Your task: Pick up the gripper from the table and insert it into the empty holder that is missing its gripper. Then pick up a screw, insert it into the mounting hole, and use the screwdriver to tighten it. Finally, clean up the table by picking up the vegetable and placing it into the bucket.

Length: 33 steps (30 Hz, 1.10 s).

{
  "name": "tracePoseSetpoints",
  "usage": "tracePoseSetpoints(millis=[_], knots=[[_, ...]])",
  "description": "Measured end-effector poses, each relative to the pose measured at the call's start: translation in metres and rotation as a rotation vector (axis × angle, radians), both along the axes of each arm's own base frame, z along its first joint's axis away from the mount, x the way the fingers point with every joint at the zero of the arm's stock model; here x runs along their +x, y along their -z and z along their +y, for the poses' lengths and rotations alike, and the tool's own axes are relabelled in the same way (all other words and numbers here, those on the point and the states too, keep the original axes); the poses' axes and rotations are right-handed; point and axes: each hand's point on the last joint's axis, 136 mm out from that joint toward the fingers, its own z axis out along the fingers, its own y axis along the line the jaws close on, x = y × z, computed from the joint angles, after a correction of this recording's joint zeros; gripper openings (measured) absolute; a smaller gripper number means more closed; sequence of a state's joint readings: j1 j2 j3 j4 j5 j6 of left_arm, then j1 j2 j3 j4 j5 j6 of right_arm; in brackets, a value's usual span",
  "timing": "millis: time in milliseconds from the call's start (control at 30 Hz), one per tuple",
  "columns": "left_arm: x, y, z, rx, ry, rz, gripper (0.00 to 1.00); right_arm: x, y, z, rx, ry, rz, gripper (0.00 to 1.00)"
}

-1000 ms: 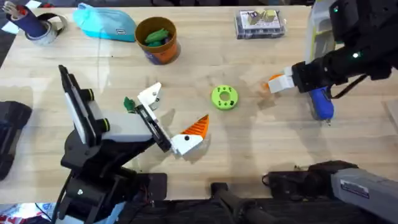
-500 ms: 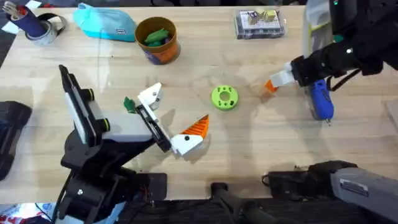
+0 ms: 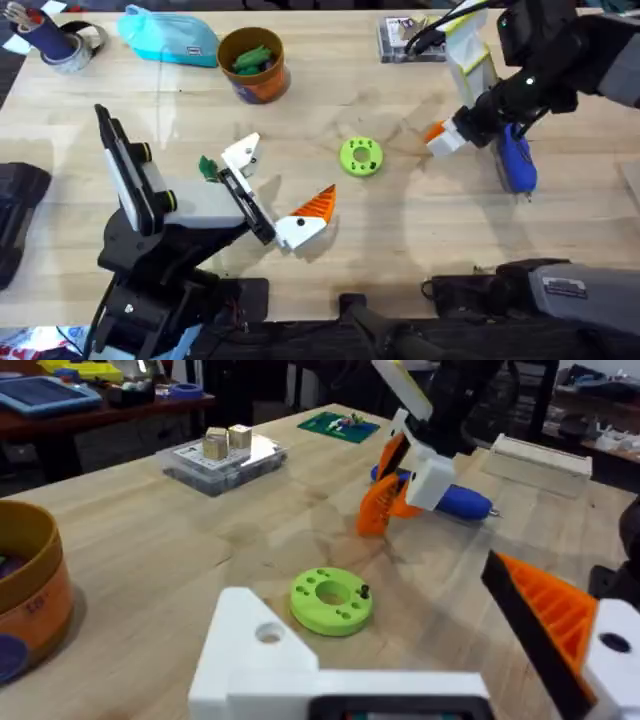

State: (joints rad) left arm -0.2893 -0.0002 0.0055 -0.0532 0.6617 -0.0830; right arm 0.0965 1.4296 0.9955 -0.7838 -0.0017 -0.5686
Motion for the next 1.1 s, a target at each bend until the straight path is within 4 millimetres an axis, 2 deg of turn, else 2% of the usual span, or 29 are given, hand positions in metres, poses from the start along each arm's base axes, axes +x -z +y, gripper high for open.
tracePoseSetpoints(millis=[100,233,400,433,467,533,567,767,833,933,1100], knots=[[0.0,0.0,0.0,0.0,0.0,0.0,0.992,0.003,-0.001,0.0,-0.002,-0.011,-0.014,0.739],[0.0,0.0,0.0,0.0,0.0,0.0,0.992,0.005,-0.001,0.0,-0.002,-0.015,-0.023,0.564],[0.0,0.0,0.0,0.0,0.0,0.0,0.992,0.005,-0.001,0.0,-0.001,-0.015,-0.022,0.506],[0.0,0.0,0.0,0.0,0.0,0.0,0.992,0.005,-0.001,0.0,-0.002,-0.016,-0.023,0.47],[0.0,0.0,0.0,0.0,0.0,0.0,0.992,0.005,-0.001,0.0,-0.002,-0.018,-0.022,0.383],[0.0,0.0,0.0,0.0,0.0,0.0,0.992,0.005,0.0,0.001,-0.002,-0.021,-0.019,0.122],[0.0,0.0,0.0,0.0,0.0,0.0,0.992,0.006,-0.001,0.001,0.0,-0.019,-0.021,0.041],[0.0,0.0,0.0,0.0,0.0,0.0,0.992,0.006,-0.003,0.001,0.014,0.027,-0.026,0.013],[0.0,0.0,0.0,0.0,0.0,0.0,0.992,0.006,-0.011,0.003,0.035,0.049,-0.047,0.012],[0.0,0.0,0.0,0.0,0.0,0.0,0.992,0.005,-0.036,0.011,0.105,0.068,-0.126,0.011],[0.0,0.0,0.0,0.0,0.0,0.0,0.992,0.0,-0.096,0.036,0.307,0.081,-0.294,0.011]])
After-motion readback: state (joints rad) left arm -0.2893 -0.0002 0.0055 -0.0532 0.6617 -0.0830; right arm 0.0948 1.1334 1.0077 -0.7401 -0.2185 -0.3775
